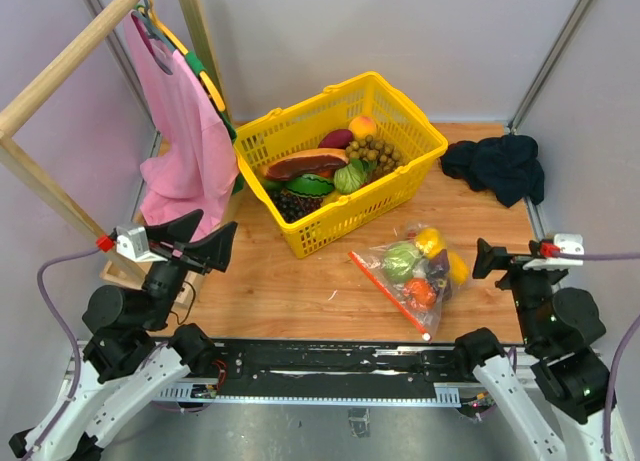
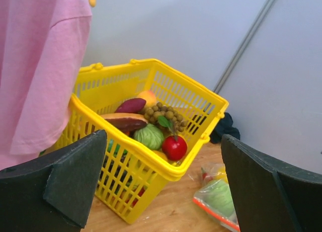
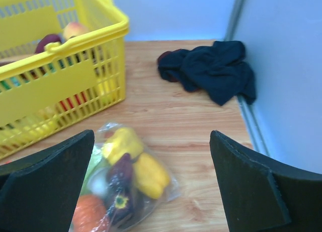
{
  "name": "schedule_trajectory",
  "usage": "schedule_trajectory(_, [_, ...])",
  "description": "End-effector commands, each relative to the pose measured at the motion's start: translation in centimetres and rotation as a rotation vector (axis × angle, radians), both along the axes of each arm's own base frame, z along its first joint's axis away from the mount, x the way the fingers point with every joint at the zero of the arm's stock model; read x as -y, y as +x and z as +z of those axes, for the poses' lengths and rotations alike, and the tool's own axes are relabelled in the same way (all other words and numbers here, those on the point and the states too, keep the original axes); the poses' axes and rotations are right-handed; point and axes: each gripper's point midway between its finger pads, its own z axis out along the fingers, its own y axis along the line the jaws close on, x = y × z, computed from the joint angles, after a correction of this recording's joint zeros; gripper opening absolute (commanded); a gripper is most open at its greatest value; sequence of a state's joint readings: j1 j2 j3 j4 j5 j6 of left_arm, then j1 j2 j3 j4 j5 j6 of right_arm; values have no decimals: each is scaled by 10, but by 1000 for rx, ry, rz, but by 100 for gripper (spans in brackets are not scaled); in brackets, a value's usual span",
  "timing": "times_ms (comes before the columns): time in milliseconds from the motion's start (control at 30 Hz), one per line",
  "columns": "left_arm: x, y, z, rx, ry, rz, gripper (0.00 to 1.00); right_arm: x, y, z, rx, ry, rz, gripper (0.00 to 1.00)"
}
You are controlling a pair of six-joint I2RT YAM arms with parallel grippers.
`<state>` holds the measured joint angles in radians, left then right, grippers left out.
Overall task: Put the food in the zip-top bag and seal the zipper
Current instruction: Reset both arms
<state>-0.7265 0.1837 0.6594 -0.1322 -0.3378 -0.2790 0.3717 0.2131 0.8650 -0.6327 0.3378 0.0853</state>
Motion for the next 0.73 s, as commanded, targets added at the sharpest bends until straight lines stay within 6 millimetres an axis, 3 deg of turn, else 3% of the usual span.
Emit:
schedule_trajectory(0, [-15, 10, -14, 8, -1, 105, 99, 44, -11, 2, 83, -18, -225, 98])
schedule_trajectory(200, [-21, 19, -29, -10, -15, 165, 99, 54, -13, -13, 113, 0, -290, 98])
schedule_trajectory(700, [-18, 24, -35, -34, 11, 170, 99, 53, -14, -11, 133, -3, -279, 98])
